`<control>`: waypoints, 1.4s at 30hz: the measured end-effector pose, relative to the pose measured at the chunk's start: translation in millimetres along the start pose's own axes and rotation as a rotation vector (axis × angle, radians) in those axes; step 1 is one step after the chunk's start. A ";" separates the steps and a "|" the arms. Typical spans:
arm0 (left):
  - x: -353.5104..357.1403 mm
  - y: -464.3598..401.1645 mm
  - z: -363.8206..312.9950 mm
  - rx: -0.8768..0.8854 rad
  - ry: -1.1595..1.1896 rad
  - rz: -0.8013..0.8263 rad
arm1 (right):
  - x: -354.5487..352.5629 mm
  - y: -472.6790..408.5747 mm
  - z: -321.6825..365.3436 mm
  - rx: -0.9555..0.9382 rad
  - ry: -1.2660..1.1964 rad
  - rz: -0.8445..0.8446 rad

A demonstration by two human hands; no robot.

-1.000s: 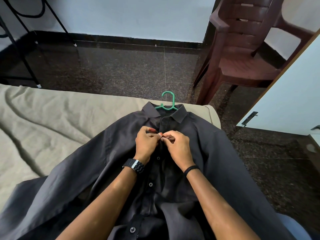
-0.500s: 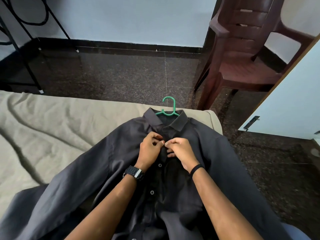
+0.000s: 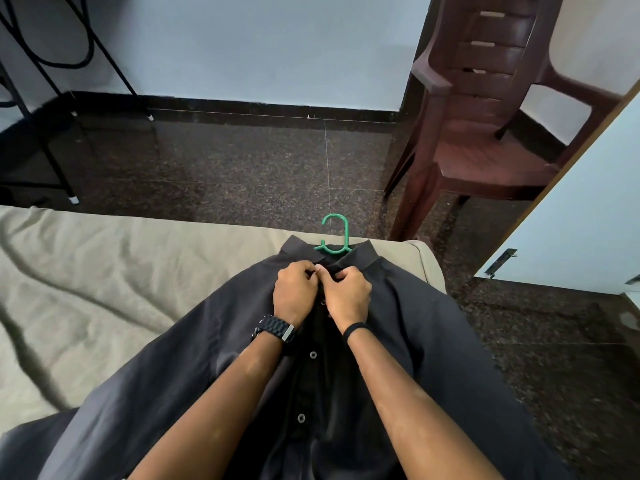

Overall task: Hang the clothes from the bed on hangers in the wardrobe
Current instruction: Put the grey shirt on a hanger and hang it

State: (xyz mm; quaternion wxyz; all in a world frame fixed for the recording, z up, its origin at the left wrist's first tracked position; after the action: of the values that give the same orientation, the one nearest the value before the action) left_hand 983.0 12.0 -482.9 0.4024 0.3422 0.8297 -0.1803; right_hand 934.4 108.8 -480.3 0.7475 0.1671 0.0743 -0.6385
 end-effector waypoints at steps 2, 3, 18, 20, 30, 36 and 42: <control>3.9 -4.6 -1.2 -0.018 -0.009 0.005 | -0.7 -6.1 0.9 0.015 0.100 -0.018; 6.0 -6.4 -2.2 -0.020 -0.002 0.009 | -1.1 -9.2 1.5 0.037 0.123 -0.022; 20.2 -15.1 2.4 -0.100 0.149 0.090 | 2.7 -31.3 1.6 0.299 -0.110 -0.097; 21.5 -15.7 1.8 -0.128 0.164 0.111 | 1.7 -31.8 2.3 0.315 -0.136 -0.110; 22.9 -9.0 -1.7 -0.300 0.320 -0.074 | -5.6 -21.5 -8.3 0.291 -0.572 -0.087; 23.6 -9.3 -9.5 -0.267 0.147 -0.065 | -4.5 -20.2 -8.3 0.279 -0.644 -0.001; 23.2 -13.0 -1.8 -0.253 0.547 0.065 | -4.3 -15.1 -8.6 0.090 -0.409 -0.021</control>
State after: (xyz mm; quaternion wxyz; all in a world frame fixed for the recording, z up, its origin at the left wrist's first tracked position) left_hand 962.5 13.8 -499.8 0.2091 0.3515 0.9118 0.0360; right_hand 919.8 113.8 -489.3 0.7322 0.0663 -0.1060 -0.6695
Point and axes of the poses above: each hand's wrist, its own y-axis away from the middle knuckle, its own x-axis out of the palm, z = x × y, the point moved 3 cm from there along -y, towards the middle knuckle, and after that the axes turned 14 degrees about -y, right-handed, at the moved point
